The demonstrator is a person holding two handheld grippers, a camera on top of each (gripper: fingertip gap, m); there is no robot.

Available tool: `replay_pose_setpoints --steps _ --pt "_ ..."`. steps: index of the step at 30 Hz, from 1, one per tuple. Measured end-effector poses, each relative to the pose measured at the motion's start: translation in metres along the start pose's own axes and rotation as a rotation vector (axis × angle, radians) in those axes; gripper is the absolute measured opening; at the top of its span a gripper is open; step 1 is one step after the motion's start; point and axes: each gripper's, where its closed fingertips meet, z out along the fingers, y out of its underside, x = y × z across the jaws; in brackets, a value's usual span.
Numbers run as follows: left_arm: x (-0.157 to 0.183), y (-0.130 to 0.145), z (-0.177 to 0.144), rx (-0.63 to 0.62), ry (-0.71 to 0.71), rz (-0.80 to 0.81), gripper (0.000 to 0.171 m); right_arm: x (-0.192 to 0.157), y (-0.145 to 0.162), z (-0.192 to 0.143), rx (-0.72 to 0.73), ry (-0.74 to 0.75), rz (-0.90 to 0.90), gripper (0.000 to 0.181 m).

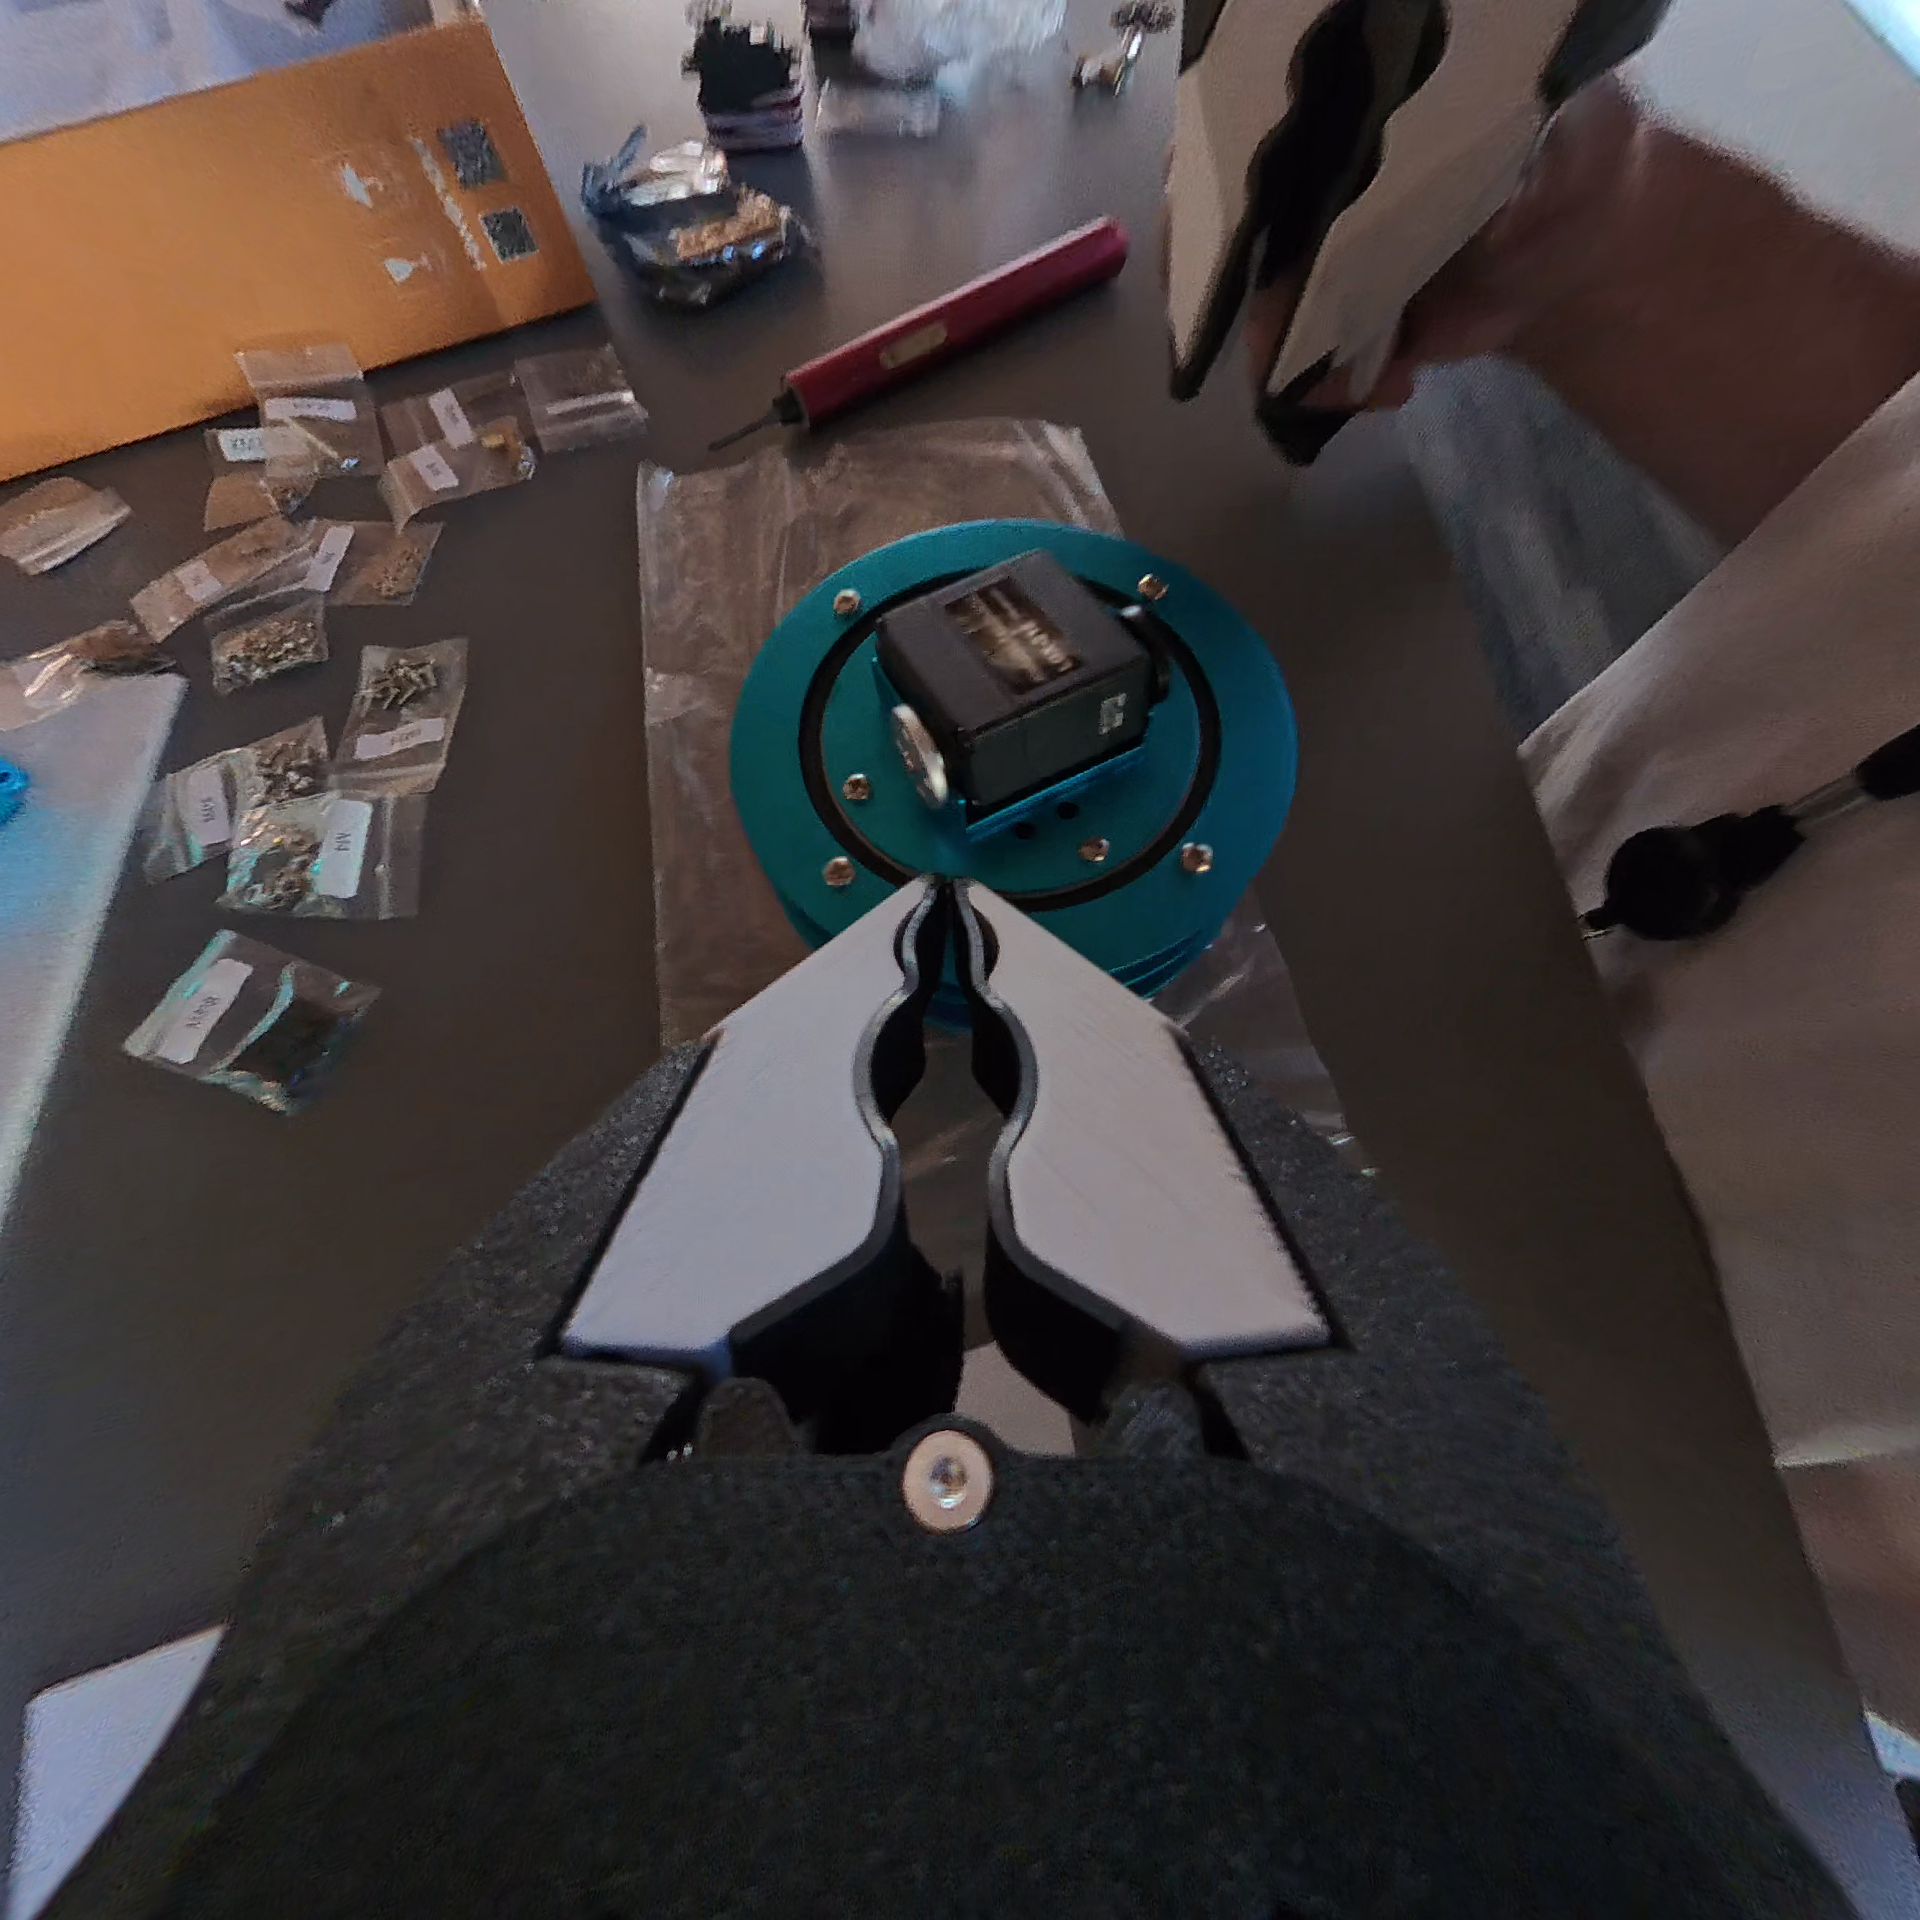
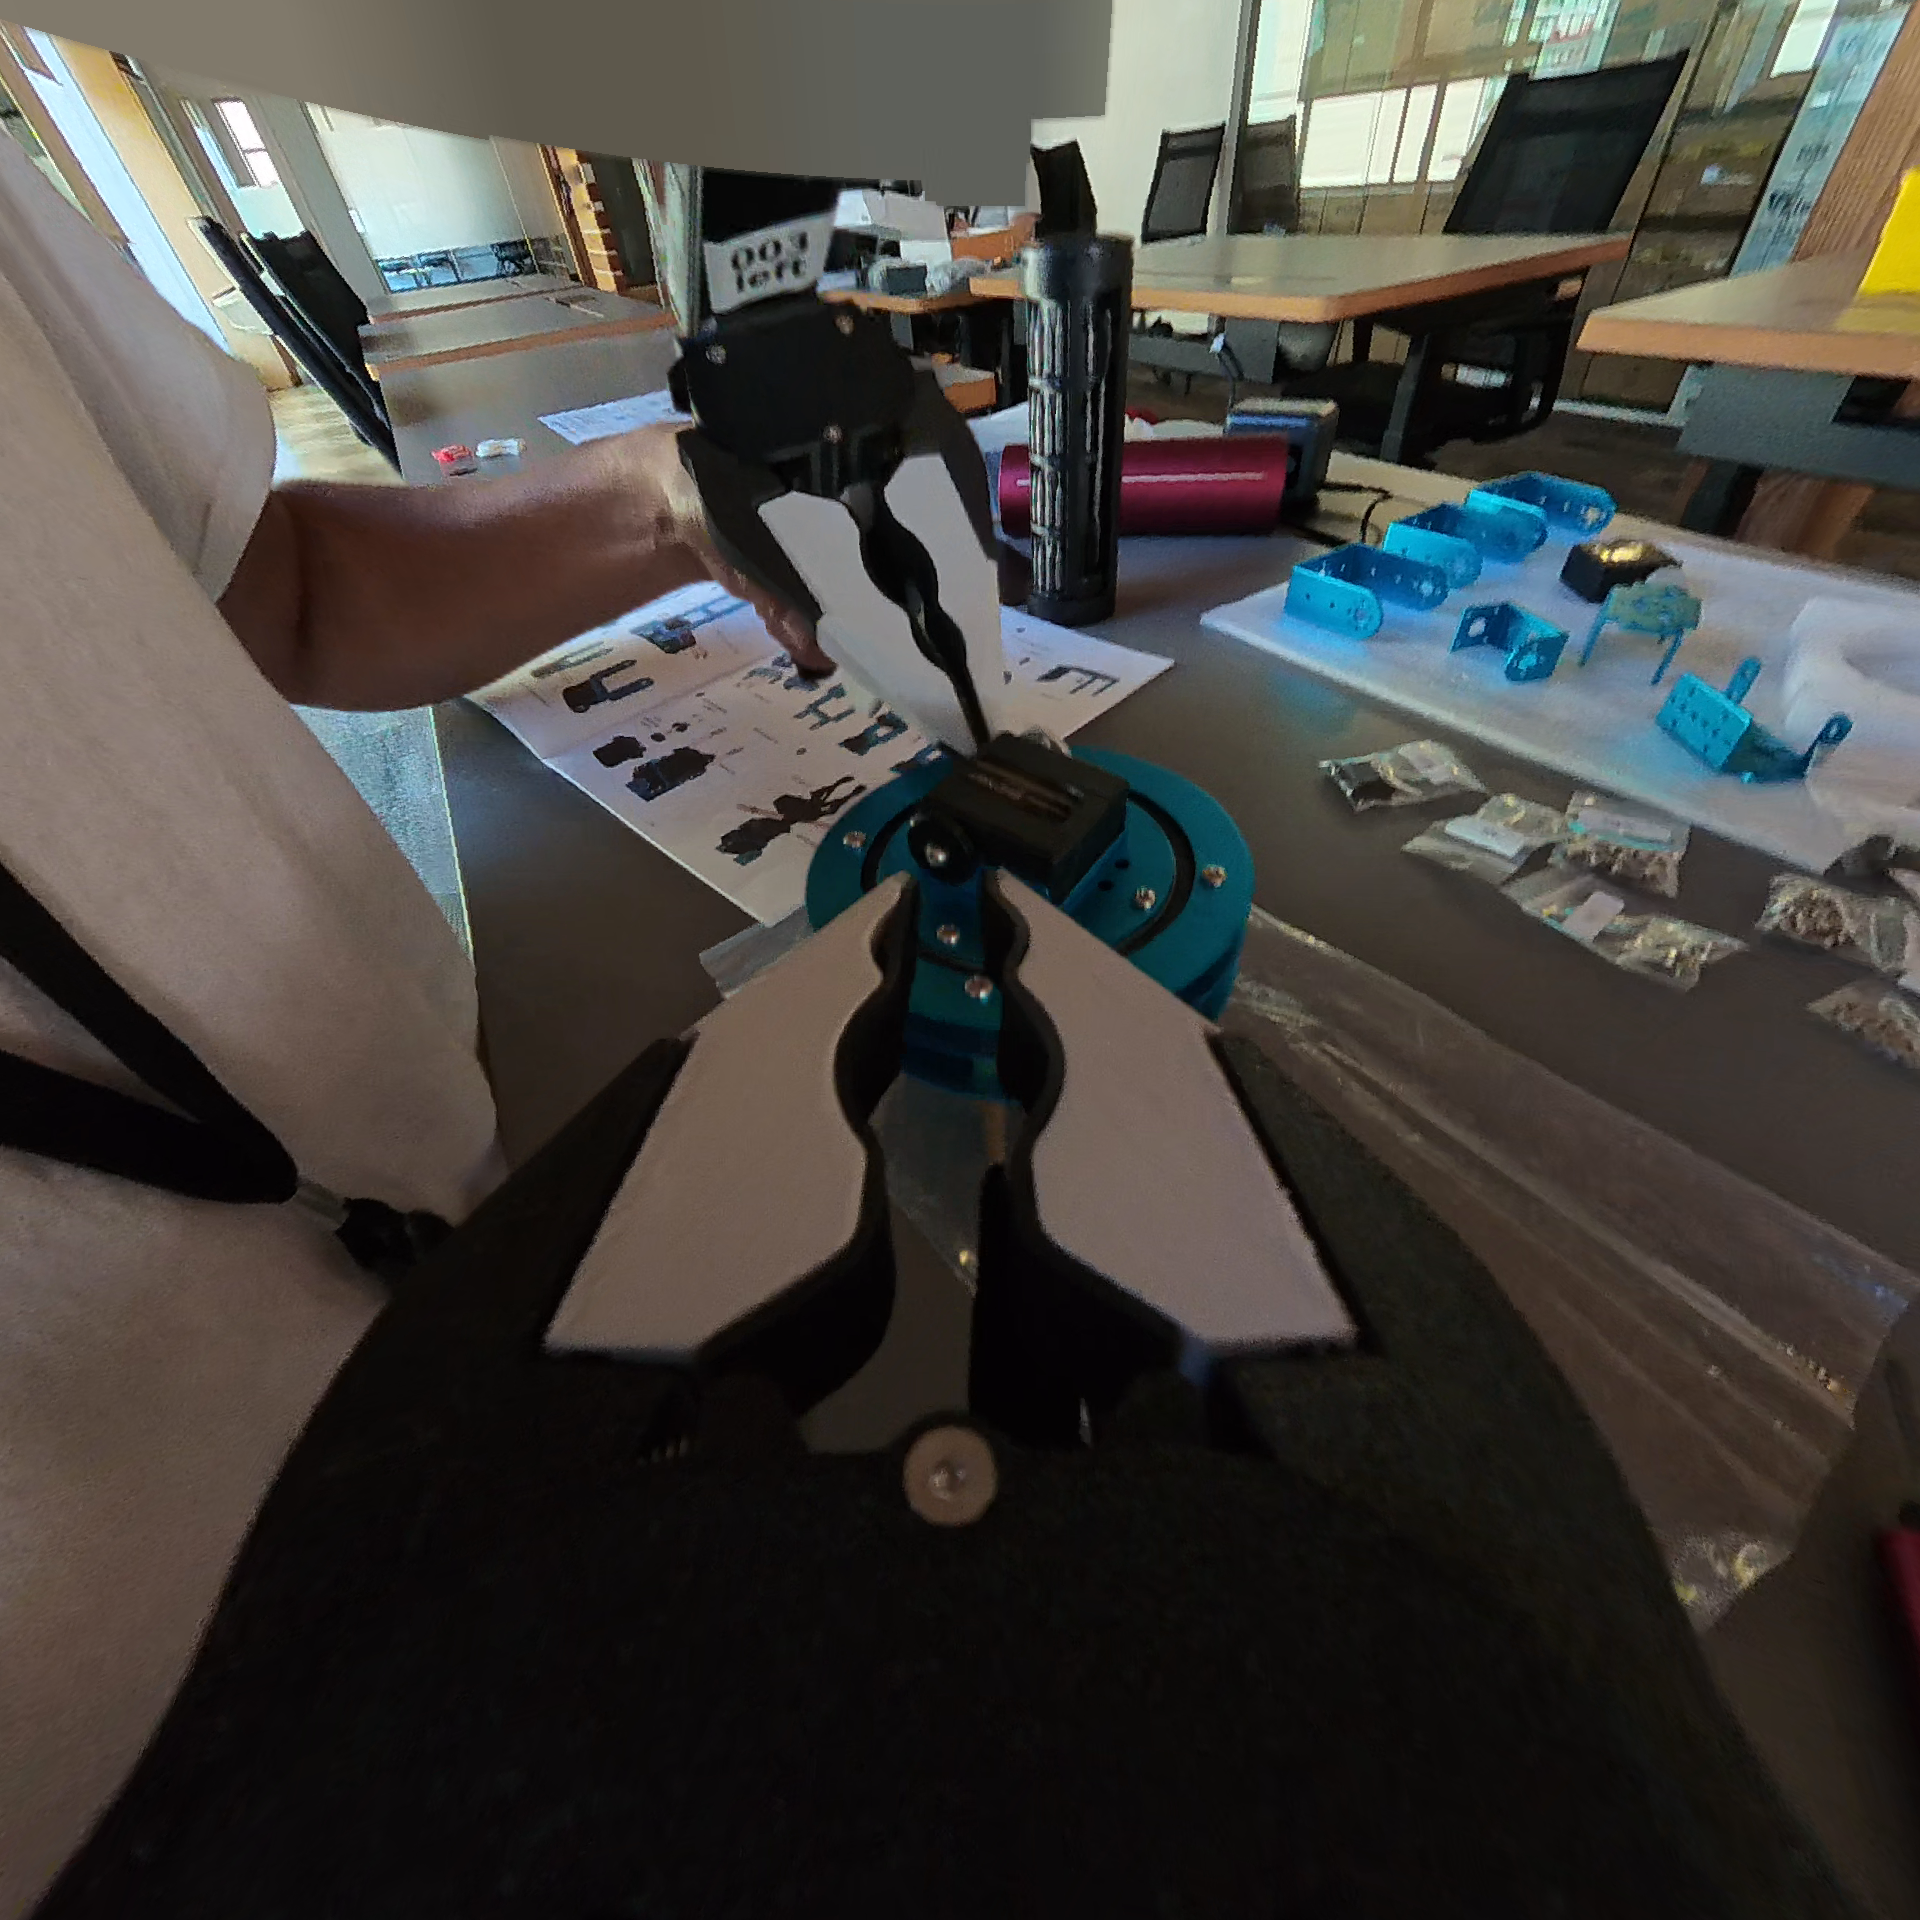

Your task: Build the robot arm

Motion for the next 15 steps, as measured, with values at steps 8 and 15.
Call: replay_pose_setpoints --steps 8,15 --pt "0.036 -0.056 -0.027 0.416 0.301 -0.225 0.0 -0.023 -0.036 0.032 0.06 -0.104 -0.108 0.01" --pt "0.048 -0.071 -0.027 0.482 0.577 -0.55 0.0 -0.033 -0.042 0.043 0.038 -0.135 -0.261 0.008"
